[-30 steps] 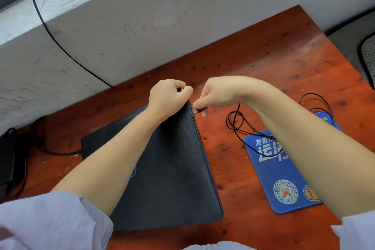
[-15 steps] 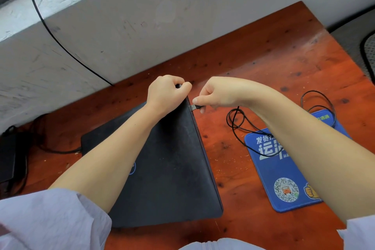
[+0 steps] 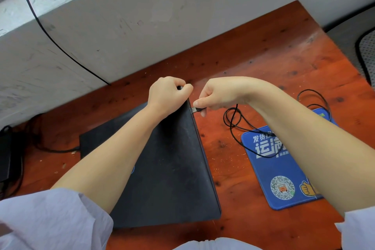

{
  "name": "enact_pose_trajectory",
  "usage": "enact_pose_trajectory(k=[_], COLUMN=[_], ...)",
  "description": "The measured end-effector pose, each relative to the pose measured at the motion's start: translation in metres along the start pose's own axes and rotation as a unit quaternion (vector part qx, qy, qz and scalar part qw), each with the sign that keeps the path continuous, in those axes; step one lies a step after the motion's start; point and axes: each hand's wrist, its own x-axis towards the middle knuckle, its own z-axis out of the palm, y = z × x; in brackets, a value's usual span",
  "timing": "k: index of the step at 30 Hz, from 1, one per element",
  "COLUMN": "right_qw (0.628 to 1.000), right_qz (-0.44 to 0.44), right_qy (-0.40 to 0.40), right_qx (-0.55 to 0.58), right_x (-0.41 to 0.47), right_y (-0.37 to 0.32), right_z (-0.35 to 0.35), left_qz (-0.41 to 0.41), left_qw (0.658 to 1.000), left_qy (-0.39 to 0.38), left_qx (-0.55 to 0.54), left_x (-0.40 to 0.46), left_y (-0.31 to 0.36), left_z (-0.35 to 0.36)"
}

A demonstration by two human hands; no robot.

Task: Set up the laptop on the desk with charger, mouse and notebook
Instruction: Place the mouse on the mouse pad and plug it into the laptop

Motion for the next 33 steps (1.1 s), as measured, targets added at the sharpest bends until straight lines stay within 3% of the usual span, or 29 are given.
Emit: enact_pose_trajectory(k=[4,9,14,22,29,33], right_qw=[0.998,0.996,0.985,0.978,0.956,0.946], right_qz=[-0.014,-0.007,-0.064,-0.101,-0.114,-0.127], right_qy=[0.041,0.005,0.064,0.167,0.241,0.238], right_qx=[0.046,0.094,0.147,0.072,-0.123,-0.182], right_x=[0.002,0.001,-0.004,-0.002,-0.001,0.001], right_y=[0.006,0.015,0.024,0.019,0.006,0.003], right_z=[0.01,0.006,0.006,0.021,0.027,0.034], left_qz=[-0.012,-0.005,-0.011,-0.017,-0.011,-0.028], left_qw=[1.0,1.0,1.0,0.999,0.999,0.999], left_qy=[0.004,0.001,0.016,0.023,0.021,0.021], left_qx=[-0.008,-0.005,-0.01,-0.026,-0.028,-0.02], left_x=[0.003,0.001,0.004,0.004,0.003,0.005], left_y=[-0.001,-0.003,-0.005,-0.005,-0.006,-0.008], left_z=[-0.002,-0.003,-0.008,-0.009,-0.006,-0.001])
